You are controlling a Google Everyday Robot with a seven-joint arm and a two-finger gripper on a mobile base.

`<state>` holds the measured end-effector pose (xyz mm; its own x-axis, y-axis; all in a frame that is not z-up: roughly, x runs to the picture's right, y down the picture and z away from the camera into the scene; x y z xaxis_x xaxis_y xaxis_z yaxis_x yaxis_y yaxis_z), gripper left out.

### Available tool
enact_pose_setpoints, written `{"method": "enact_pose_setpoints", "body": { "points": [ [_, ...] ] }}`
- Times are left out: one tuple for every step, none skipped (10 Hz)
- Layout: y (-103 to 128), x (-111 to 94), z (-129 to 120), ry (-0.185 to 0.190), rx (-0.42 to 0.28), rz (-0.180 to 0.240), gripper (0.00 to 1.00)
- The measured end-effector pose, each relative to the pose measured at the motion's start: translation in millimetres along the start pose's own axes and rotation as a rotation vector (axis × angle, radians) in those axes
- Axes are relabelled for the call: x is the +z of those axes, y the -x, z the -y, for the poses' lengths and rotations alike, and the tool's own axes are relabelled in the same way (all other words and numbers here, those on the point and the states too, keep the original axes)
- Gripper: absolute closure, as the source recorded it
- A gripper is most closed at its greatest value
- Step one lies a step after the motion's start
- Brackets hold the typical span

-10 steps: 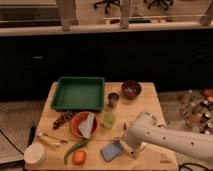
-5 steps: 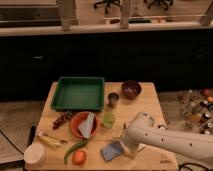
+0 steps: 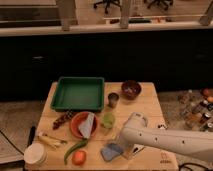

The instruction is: Place sponge in metal cup

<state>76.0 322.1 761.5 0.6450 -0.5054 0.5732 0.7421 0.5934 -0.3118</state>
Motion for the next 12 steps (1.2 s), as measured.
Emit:
{"method": "enact_pose_setpoints", "body": {
  "points": [
    [4.6,0.7,2.4,0.005,0.002,0.013,0.20],
    [7.6,1.4,2.4,0.014,0.006,0.023,0.20],
    [10.3,1.9,2.2,0.023,0.015,0.035,0.24],
    [11.7,2.6,2.7,0.028,0.024,0.040,0.32],
    [12.9,3.8,2.8,0.036,0.030,0.042,0.40],
    [13.9,5.1,2.7,0.041,0.043,0.051,0.52],
    [12.3,5.9,1.6,0.042,0.055,0.055,0.63],
    [12.4,6.0,1.8,0.042,0.053,0.055,0.72],
    [12.6,5.8,2.3,0.043,0.050,0.055,0.80],
    [11.6,5.1,1.0,0.043,0.053,0.053,0.92],
    [11.3,4.6,1.4,0.043,0.054,0.053,0.98],
    [6.2,1.1,2.8,0.040,0.060,0.047,1.00]
  ]
}}
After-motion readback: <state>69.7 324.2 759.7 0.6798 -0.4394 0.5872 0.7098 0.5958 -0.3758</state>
